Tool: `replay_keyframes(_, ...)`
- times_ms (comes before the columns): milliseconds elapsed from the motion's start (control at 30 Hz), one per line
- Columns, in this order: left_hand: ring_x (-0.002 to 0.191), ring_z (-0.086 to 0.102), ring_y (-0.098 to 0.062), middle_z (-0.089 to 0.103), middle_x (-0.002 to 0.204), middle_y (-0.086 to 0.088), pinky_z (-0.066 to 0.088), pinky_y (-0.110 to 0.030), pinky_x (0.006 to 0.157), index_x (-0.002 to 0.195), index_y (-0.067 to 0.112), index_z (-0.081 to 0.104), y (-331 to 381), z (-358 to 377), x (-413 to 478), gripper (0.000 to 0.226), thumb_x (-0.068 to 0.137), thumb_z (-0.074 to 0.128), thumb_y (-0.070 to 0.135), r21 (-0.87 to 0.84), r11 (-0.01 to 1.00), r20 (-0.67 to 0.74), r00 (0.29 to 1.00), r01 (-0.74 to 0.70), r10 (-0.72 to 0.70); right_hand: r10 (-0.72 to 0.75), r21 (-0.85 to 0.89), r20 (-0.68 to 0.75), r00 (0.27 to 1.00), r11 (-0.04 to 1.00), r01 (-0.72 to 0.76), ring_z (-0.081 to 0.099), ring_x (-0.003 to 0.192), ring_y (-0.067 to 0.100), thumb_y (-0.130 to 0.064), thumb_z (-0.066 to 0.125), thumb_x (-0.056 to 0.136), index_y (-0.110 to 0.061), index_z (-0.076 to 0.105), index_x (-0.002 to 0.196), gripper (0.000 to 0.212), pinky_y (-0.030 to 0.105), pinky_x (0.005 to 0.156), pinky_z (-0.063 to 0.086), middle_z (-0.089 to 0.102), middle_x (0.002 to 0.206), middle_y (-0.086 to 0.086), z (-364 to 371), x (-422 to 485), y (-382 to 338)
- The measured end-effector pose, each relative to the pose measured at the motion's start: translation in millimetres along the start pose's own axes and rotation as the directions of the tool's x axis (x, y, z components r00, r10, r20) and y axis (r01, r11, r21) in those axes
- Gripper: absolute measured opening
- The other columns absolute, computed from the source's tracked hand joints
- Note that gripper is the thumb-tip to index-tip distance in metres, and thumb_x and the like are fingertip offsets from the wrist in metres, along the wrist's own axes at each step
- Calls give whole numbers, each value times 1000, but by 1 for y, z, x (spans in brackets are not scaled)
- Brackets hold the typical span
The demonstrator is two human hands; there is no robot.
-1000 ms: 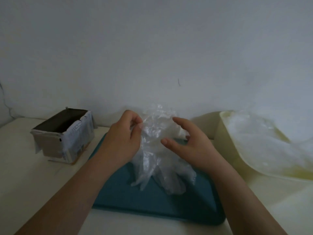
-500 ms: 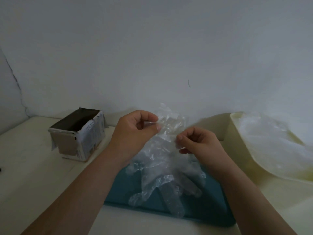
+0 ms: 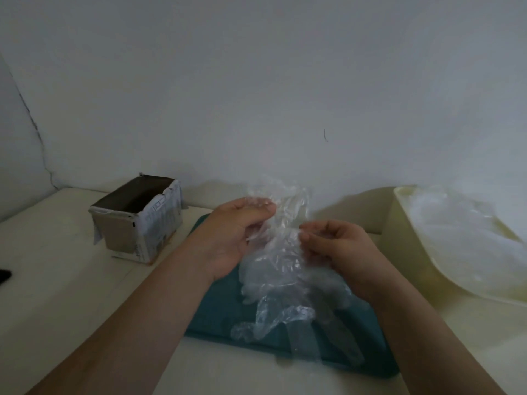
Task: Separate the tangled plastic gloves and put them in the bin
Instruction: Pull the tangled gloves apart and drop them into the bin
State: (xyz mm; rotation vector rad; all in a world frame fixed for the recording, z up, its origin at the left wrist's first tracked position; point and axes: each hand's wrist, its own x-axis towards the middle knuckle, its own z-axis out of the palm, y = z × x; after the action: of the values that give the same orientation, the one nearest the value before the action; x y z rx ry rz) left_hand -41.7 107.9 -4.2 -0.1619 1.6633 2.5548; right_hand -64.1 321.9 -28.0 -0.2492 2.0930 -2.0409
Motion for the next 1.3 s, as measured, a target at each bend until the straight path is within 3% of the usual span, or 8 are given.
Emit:
replay_keyframes(100,81,73,-14,77,92,-4,59,-38,87,92,12,74,-2,-2,-3,10,85,80,8,40,999,17,999,-36,35,-1,74,-47,999,997,5,70,78,29,-16,82,78,-5,80,83,12,36,73,61,72,87,20,0,0,-1)
replay_keyframes(233,92,75,-27,77,103,-13,63,-40,81,104,6,72,-5,-3,-7,23,83,79,12,44,999,107,994,-25,20,-174,-10,-43,984,985,174,58,131,10,-34,86,67,-15,81,85,27,40,104,48,60,144,-11,-2,-5,-16)
replay_keyframes(300,86,76,-23,78,95,-10,63,-33,73,104,5,72,-9,-2,-9,17,87,75,6,35,999,116,993,-19,15,-217,-11,-36,975,976,217,50,138,7,-36,94,62,-16,81,81,30,41,108,44,53,151,-16,0,-5,-17)
replay_keyframes(367,79,76,-20,77,87,-9,63,-29,70,98,4,71,-11,-2,-10,10,88,72,1,-38,999,155,988,2,4,-250,18,-11,968,968,250,59,129,17,-39,98,57,-13,80,79,38,45,102,50,64,137,-6,-1,-3,-12)
replay_keyframes(500,88,71,-25,72,96,-14,61,-35,84,110,0,67,-12,-7,-8,21,89,70,1,-113,993,277,961,15,17,-208,295,124,970,941,164,71,71,22,-15,95,56,-10,79,73,24,32,66,57,74,79,9,4,-8,-13)
replay_keyframes(733,88,71,-21,72,98,-8,59,-31,81,108,10,70,-12,-13,3,24,85,75,7,-95,995,121,992,-35,46,-206,326,-47,977,922,210,66,61,19,-6,79,63,-12,76,63,7,28,60,56,70,69,8,7,-10,-21)
replay_keyframes(867,65,69,-15,75,85,-8,57,-23,55,92,10,74,-11,-26,9,13,86,75,-2,-21,999,-6,999,-43,43,-182,278,-162,970,935,222,67,63,21,-3,77,65,-11,74,62,10,32,58,57,70,70,9,-1,-10,-21)
replay_keyframes(1300,73,65,-24,75,80,-12,59,-25,61,100,-2,74,-4,-73,21,10,91,77,1,500,861,-103,981,-93,165,-288,218,-224,931,916,336,65,63,16,-3,81,58,-16,73,56,15,26,60,54,69,68,2,-11,-13,-30)
